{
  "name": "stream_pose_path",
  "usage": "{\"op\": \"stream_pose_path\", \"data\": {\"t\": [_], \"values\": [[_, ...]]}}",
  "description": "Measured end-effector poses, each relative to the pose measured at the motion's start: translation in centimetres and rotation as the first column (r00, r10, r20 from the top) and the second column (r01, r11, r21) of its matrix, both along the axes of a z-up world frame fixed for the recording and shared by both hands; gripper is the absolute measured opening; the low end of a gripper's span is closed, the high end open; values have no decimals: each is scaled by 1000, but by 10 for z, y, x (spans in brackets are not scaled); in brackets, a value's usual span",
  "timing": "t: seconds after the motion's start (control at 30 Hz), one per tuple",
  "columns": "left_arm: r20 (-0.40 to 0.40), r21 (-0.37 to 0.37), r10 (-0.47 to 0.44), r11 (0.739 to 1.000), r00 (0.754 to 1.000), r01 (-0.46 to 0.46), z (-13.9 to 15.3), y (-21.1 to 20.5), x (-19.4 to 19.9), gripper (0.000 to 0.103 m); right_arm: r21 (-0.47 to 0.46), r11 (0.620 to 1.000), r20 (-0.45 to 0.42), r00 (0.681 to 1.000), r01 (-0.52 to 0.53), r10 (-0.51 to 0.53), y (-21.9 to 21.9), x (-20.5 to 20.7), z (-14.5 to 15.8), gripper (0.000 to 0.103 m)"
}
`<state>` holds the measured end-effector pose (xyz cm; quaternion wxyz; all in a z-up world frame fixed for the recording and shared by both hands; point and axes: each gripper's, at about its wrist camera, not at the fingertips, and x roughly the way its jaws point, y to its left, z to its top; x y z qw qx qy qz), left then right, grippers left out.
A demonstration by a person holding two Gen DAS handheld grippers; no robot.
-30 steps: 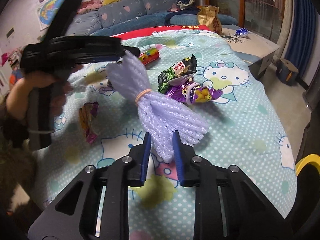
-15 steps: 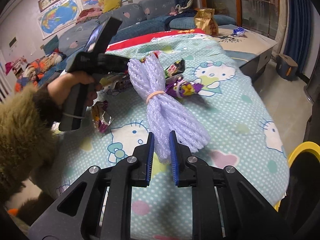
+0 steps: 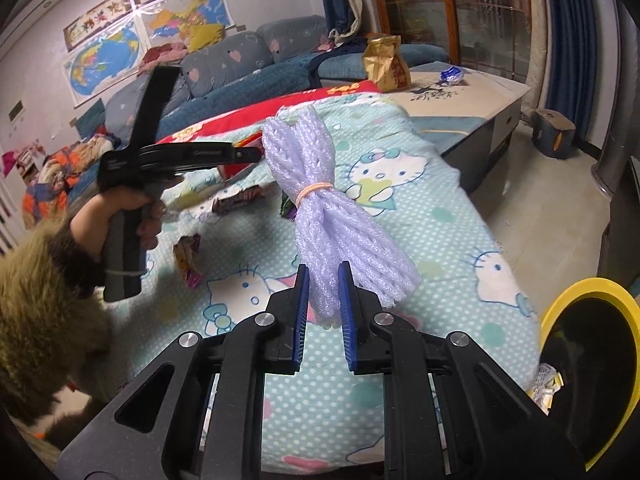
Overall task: Collect trash
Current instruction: 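Grasp the red candy tube with the left tool while the right tool grasps the lavender mesh bundle, then carry the candy tube and mesh bundle over the yellow bin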
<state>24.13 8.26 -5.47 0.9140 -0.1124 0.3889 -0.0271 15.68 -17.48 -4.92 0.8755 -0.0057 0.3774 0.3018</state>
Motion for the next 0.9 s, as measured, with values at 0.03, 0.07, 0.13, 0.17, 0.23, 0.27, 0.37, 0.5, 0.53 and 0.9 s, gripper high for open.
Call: {"op": "stream_pose_path", "data": {"t": [0.03, 0.07, 0.13, 0.17, 0.23, 0.27, 0.37, 0.5, 0.53, 0.9], "values": [[11, -3, -6, 1000, 1000, 6, 4, -3, -2, 28, 4, 1000, 6, 1000, 7, -7, -2, 1, 2, 10], [28, -8, -14, 1000, 1000, 14, 9, -7, -5, 28, 6, 1000, 10, 1000, 11, -11, -4, 1, 4, 10], [54, -15, -30, 999, 998, 31, 17, -14, -10, 28, 11, 1000, 20, 1000, 21, -22, -8, 3, 7, 10], [63, -18, -37, 999, 997, 38, 20, -16, -12, 28, 13, 1000, 24, 999, 26, -26, -10, 2, 9, 10], [83, -21, -54, 998, 995, 56, 27, -23, -16, 28, 18, 999, 32, 999, 36, -37, -15, 2, 12, 10], [93, -22, -63, 998, 994, 65, 31, -27, -18, 28, 20, 999, 35, 999, 41, -42, -18, 2, 13, 10], [124, -29, -90, 995, 988, 95, 41, -39, -26, 28, 23, 998, 45, 997, 60, -61, -25, 3, 16, 10], [151, -34, -121, 991, 981, 127, 50, -53, -32, 28, 27, 996, 55, 995, 86, -87, -35, 1, 20, 10], [157, -35, -132, 990, 979, 139, 52, -59, -35, 28, 28, 995, 57, 994, 93, -94, -38, 1, 20, 10], [185, -30, -227, 971, 956, 236, 57, -98, -54, 28, 33, 987, 68, 984, 160, -162, -65, 0, 23, 10]]}}
